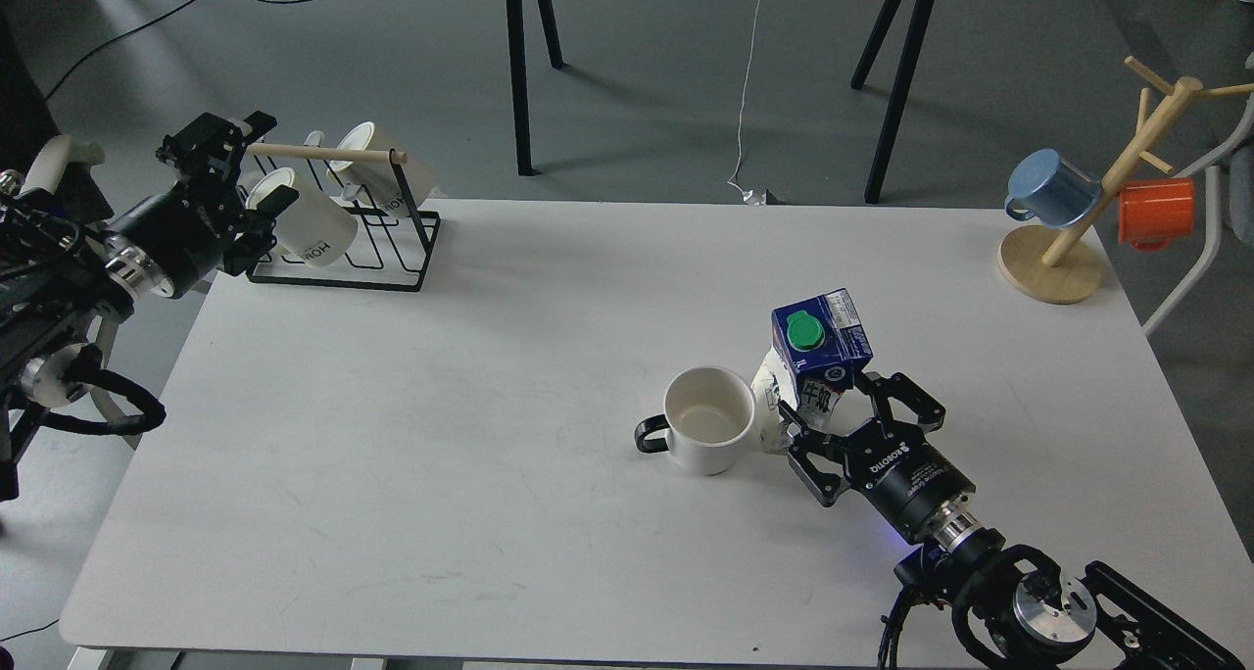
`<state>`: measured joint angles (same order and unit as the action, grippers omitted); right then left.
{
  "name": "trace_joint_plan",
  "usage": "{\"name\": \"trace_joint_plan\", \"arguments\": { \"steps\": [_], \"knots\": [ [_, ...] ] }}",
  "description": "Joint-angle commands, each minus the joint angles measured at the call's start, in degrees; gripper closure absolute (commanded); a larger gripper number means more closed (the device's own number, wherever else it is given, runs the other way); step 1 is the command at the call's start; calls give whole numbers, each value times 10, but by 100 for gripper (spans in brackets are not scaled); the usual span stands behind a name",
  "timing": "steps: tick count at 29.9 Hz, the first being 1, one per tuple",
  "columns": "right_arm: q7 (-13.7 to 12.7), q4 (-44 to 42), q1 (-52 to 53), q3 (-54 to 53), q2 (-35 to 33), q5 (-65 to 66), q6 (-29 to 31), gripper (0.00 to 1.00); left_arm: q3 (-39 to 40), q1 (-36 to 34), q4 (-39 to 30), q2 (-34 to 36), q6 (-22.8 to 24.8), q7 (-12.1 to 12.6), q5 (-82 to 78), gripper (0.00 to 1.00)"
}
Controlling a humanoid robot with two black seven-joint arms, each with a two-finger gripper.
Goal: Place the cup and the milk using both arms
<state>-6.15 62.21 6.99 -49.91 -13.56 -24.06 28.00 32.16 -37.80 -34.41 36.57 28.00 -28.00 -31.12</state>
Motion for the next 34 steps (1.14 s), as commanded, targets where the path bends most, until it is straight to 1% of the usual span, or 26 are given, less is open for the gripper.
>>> {"name": "trace_joint_plan", "arguments": {
  "steps": [1,3,8,13,15,18,20,23,26,30,32,34],
  "knots": [
    [-1,21,-21,-5,-6,0,0,6,0,0,2,0,0,0,0,6],
    [-1,38,-39,-6,-9,0,0,6,0,0,2,0,0,0,0,6],
    [0,80,-93,-10,-54,-1,0,6,0,0,2,0,0,0,0,6],
    [1,127,-161,-43,-123,-1,0,5,0,0,8,-1,0,0,1,6],
    [3,137,-184,-76,-151,-1,0,5,0,0,10,-1,0,0,0,6],
    [5,133,-214,-178,-186,-3,0,5,0,8,11,-1,0,0,1,6],
    [14,127,-214,-248,-211,-4,0,5,0,9,11,-2,0,0,1,6],
    [37,93,-180,-287,-270,-4,0,5,0,13,11,-1,0,0,1,6],
    [53,47,-93,-260,-323,-4,0,5,0,13,11,-1,0,0,1,6],
    [54,-27,-1,-195,-332,-5,0,5,1,13,11,-1,0,0,2,6],
    [54,-46,21,-178,-331,-5,0,5,1,13,11,-1,0,0,2,6],
    [54,-48,23,-175,-326,-5,0,5,1,13,11,-1,0,0,2,6]
  ]
}}
